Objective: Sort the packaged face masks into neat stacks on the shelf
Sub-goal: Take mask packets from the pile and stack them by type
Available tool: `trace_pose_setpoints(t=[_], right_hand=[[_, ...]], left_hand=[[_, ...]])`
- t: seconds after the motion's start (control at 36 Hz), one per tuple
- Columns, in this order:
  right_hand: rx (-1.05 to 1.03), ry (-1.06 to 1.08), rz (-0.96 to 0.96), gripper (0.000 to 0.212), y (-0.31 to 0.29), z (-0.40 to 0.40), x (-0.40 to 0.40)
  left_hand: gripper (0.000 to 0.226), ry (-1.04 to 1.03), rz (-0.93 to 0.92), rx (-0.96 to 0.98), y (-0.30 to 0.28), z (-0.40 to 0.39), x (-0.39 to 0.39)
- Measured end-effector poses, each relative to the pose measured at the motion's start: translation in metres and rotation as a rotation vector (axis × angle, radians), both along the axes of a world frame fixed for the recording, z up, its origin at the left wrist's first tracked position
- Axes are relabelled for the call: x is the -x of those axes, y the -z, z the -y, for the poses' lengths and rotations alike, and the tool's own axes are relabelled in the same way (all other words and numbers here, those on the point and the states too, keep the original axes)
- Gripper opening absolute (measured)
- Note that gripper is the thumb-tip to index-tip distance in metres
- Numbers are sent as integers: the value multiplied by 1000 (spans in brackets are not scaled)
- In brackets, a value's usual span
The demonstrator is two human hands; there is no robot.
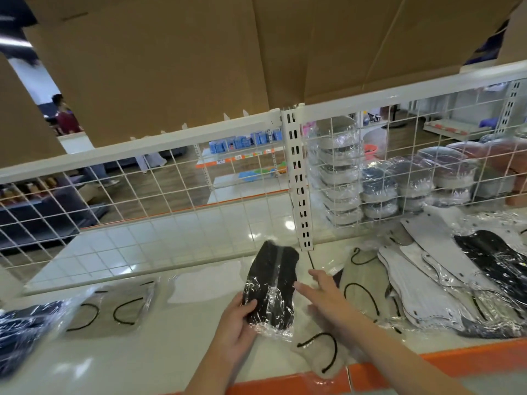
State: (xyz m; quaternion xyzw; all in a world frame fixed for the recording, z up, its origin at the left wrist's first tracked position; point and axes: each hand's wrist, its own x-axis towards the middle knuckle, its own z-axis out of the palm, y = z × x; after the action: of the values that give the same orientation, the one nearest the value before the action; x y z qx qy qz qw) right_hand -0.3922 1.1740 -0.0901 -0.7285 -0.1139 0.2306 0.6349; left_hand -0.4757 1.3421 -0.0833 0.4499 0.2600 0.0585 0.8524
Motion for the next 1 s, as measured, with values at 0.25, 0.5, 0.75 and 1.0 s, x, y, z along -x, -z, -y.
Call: trace_pose_setpoints(t=[0.25,0.5,0.75,1.0], right_hand=[[-2,-179,10,30,-3,-12,-1],[852,-104,624,37,9,10,-30],[1062,-124,540,64,0,31,-49],[1287,-224,711,30,-5,24,-51]], left_hand=[[37,244,-107,-219,-4,11,11],[13,52,-175,-244,-8,6,10],[19,44,-187,-246,-6,0,7],[16,31,-199,-246,-9,4,10]])
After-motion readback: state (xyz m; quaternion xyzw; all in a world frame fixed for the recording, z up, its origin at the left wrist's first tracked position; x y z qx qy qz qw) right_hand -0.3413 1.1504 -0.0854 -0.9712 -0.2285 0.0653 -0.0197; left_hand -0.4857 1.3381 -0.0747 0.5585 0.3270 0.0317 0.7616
